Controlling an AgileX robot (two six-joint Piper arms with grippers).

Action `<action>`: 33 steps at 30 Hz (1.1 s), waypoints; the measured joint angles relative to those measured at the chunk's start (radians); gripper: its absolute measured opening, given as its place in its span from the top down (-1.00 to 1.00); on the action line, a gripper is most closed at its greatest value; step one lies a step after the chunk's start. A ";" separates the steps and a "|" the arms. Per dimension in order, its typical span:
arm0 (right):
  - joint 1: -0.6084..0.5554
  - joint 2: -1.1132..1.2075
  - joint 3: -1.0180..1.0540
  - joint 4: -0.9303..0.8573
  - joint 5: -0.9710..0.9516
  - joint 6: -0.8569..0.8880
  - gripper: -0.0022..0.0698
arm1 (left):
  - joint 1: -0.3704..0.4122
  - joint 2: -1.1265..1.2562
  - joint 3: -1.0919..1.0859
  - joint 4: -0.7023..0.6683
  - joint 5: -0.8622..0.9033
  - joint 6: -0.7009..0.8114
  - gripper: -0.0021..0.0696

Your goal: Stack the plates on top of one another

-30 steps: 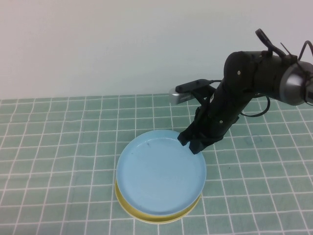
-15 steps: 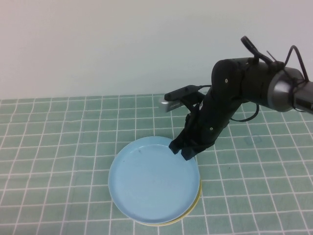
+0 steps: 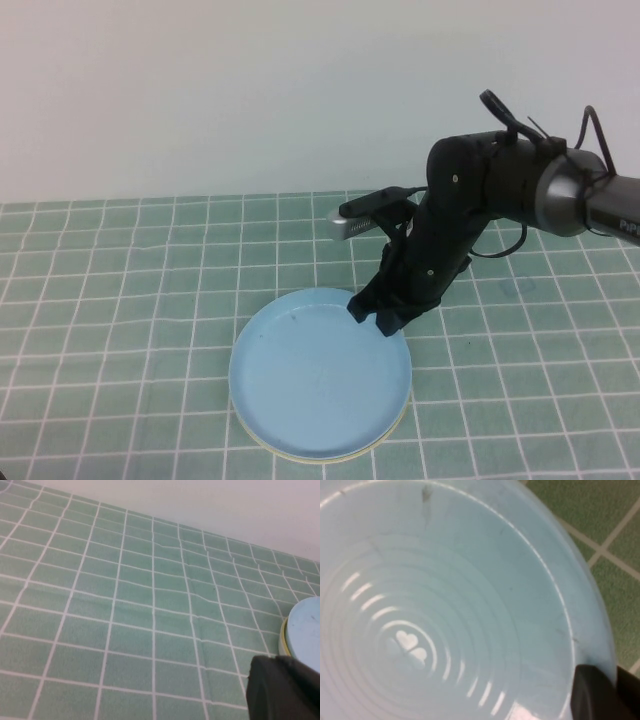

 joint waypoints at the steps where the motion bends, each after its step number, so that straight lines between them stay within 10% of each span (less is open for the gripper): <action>1: 0.000 0.000 0.000 -0.002 0.000 0.003 0.89 | 0.000 0.000 0.000 0.000 0.000 0.000 0.95; 16: 0.002 -0.038 0.000 -0.055 0.000 0.038 0.29 | 0.000 0.000 0.000 0.000 0.000 -0.002 0.95; 25: 0.004 -0.388 0.000 -0.140 0.000 0.044 0.84 | 0.000 0.000 0.000 0.000 0.000 -0.002 0.95; 33: 0.004 -0.653 0.000 -0.208 0.000 0.044 0.94 | 0.000 0.000 0.000 0.000 0.000 -0.002 0.95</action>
